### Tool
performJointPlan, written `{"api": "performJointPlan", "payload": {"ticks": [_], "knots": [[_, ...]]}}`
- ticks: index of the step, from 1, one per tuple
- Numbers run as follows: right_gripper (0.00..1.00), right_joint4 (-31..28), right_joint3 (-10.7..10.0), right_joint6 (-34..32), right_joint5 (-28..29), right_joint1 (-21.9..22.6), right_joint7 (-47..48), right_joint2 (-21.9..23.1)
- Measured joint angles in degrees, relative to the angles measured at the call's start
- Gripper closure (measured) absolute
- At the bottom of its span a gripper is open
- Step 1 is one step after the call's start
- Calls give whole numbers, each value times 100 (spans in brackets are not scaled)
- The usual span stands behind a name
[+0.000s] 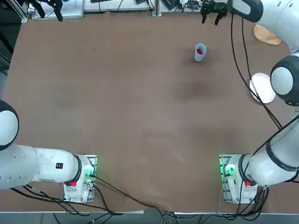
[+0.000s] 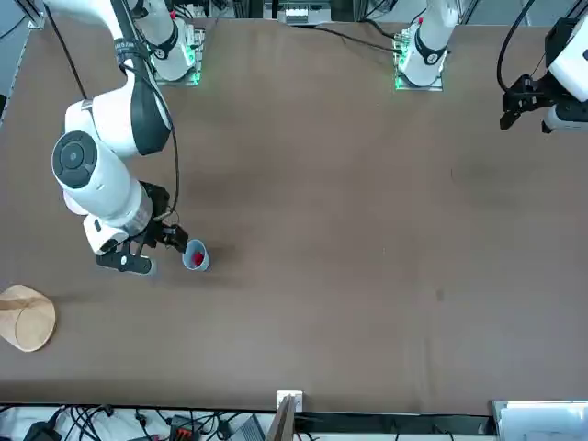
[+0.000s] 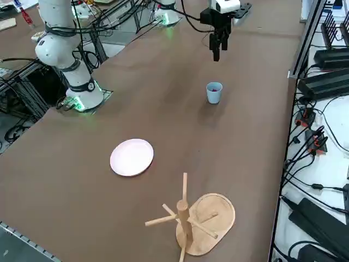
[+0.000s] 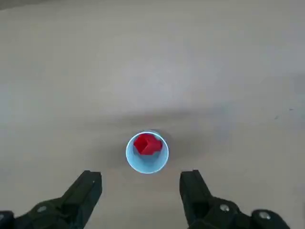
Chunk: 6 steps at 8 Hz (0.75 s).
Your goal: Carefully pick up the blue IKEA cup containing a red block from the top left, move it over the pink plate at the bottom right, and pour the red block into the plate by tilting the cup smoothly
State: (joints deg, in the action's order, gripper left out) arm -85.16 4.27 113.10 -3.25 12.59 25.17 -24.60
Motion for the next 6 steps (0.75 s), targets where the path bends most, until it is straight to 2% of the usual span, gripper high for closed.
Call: {"api": "performJointPlan", "payload": {"ticks": [4, 6], "knots": [[0, -666, 1, 1076, 244, 9, 39, -154], [0, -819, 10, 1207, 238, 111, 45, -303]]}}
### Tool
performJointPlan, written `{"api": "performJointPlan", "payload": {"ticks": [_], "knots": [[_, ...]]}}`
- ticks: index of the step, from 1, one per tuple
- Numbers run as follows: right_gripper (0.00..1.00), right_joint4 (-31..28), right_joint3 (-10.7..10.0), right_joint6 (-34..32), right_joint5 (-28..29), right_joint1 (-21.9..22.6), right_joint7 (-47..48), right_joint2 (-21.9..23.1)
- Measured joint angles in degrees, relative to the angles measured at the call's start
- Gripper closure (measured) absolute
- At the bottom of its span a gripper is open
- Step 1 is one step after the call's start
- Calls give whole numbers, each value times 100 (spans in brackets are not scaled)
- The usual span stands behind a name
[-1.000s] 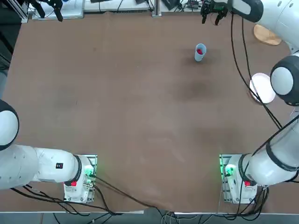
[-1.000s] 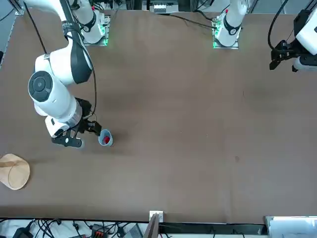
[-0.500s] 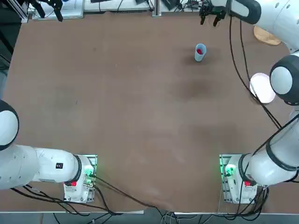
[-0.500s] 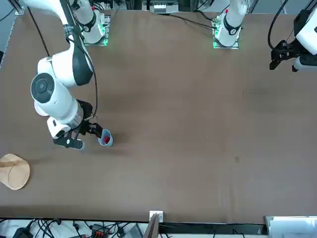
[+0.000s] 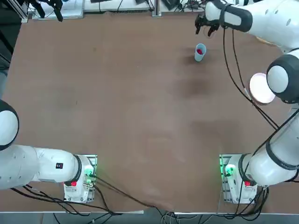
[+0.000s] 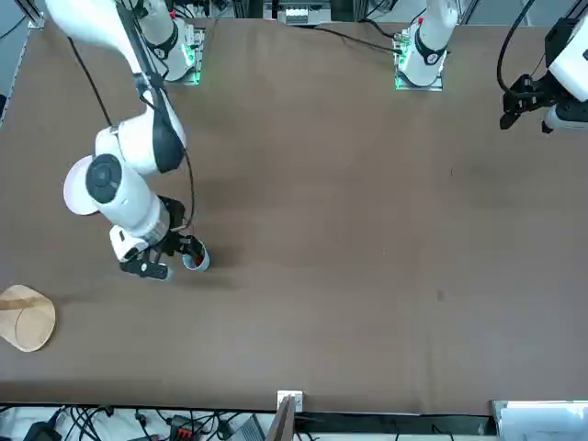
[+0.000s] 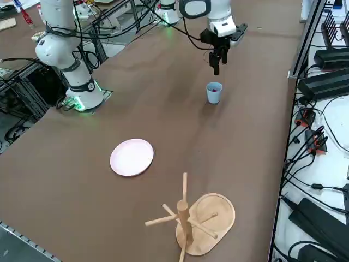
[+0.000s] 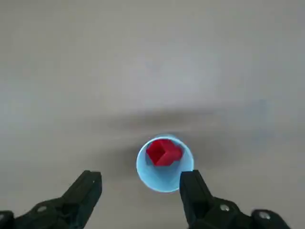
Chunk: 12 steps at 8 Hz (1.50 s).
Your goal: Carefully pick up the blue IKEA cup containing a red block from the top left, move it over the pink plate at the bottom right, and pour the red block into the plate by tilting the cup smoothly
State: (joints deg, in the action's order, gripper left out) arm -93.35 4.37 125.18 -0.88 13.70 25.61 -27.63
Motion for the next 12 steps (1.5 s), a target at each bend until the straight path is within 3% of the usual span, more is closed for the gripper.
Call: {"api": "performJointPlan", "payload": {"ticks": [6, 12], "knots": [[0, -58, -27, 62, -575, 301, 245, -502], [0, -57, -37, 361, -619, 441, 274, -669]]}}
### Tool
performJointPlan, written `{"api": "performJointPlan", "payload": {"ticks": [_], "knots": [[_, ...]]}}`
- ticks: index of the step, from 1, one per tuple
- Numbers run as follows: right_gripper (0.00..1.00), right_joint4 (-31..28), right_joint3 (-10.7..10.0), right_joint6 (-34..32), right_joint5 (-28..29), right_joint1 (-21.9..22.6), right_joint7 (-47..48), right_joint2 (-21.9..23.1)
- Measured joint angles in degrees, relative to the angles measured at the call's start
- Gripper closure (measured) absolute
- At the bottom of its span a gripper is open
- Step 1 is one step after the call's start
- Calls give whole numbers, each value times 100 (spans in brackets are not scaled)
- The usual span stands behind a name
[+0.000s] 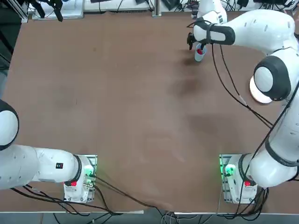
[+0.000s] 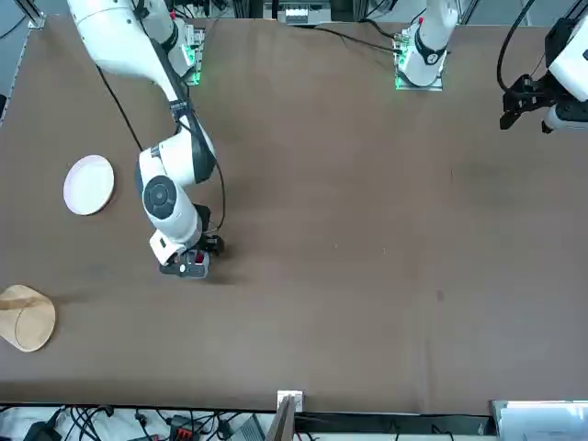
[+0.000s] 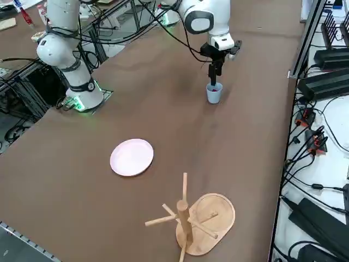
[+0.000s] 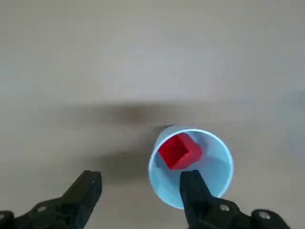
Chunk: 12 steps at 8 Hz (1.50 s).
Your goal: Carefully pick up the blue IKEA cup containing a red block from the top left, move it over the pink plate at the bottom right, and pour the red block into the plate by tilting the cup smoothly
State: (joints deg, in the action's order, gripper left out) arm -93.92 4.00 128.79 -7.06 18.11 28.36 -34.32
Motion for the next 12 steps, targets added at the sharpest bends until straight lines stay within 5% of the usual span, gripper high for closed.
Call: {"api": "performJointPlan", "payload": {"ticks": [9, 12], "knots": [[4, 3, -40, 160, -113, 20, 28, -224], [41, 63, -54, 170, -116, 4, 28, -220]]}}
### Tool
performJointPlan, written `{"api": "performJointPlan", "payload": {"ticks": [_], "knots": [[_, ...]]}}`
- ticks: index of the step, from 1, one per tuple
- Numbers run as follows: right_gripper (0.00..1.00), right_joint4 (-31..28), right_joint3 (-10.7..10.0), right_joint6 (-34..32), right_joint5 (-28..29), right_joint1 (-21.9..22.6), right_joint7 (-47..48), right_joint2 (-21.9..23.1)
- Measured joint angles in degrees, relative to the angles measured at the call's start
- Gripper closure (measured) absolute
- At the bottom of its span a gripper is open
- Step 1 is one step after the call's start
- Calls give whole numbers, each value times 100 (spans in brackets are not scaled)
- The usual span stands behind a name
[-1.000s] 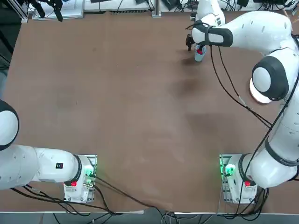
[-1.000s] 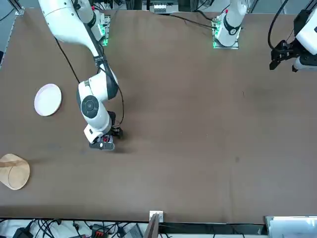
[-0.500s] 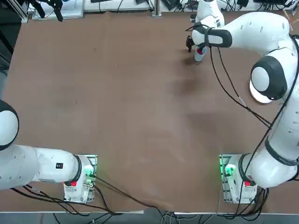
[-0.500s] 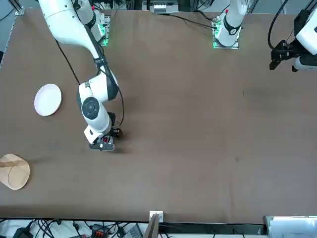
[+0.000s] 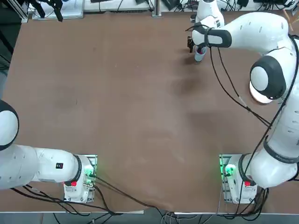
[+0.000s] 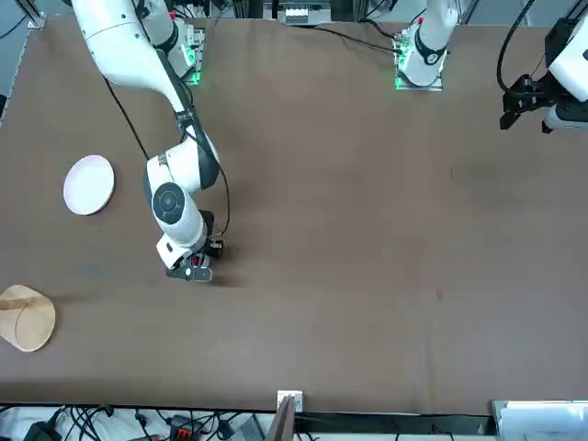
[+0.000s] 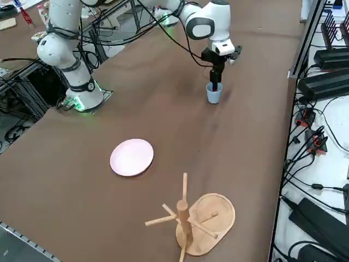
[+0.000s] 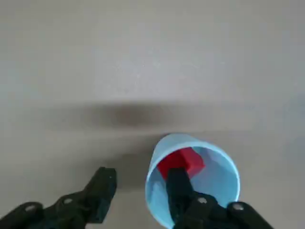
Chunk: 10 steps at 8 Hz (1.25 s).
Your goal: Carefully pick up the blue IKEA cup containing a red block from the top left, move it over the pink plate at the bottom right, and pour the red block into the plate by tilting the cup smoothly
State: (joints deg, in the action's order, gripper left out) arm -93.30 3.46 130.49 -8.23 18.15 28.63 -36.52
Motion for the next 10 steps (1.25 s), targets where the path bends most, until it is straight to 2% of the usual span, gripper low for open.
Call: {"api": "performJointPlan", "payload": {"ticks": [1, 2, 4, 5, 8, 10], "knots": [[62, 0, -2, 0, 0, -5, 0, -1], [69, 0, -7, 0, 0, -14, 4, -1], [76, 0, -17, 0, 0, -35, 78, -1], [98, 1, -20, -4, -2, -36, 117, 2], [98, 10, -28, -31, -8, -39, 138, 14], [98, 57, -37, -316, -32, -93, 72, 46]]}}
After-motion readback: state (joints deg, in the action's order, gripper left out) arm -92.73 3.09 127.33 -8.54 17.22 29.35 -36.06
